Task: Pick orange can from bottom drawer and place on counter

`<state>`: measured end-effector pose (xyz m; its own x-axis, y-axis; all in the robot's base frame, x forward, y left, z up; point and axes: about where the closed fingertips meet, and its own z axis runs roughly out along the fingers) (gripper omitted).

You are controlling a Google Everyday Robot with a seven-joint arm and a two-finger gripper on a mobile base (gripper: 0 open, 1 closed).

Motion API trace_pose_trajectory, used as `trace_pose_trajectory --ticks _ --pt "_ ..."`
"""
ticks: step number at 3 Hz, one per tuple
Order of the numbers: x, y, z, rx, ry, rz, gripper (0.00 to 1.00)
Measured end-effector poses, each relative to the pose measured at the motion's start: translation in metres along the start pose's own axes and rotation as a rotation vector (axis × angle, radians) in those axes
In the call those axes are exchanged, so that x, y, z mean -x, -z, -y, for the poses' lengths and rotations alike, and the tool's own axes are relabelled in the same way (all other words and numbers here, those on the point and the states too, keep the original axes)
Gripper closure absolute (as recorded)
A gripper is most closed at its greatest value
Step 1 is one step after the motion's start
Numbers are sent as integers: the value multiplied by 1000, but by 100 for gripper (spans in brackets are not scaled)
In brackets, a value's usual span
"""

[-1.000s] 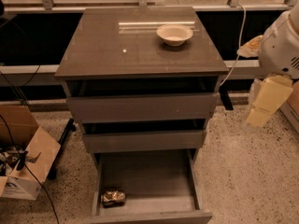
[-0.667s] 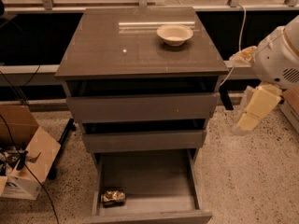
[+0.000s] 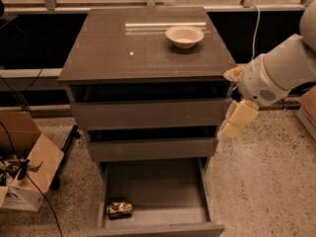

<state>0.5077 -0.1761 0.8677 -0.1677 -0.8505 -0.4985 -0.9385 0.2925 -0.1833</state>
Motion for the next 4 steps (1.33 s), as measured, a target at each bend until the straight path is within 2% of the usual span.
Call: trace_pose_trajectory --ticks 1,2,4 --pt "2 -1 3 -12 -20 3 0" --pt "-6 -13 -13 34 -62 13 0" --pt "-35 -93 -50 110 -124 54 0"
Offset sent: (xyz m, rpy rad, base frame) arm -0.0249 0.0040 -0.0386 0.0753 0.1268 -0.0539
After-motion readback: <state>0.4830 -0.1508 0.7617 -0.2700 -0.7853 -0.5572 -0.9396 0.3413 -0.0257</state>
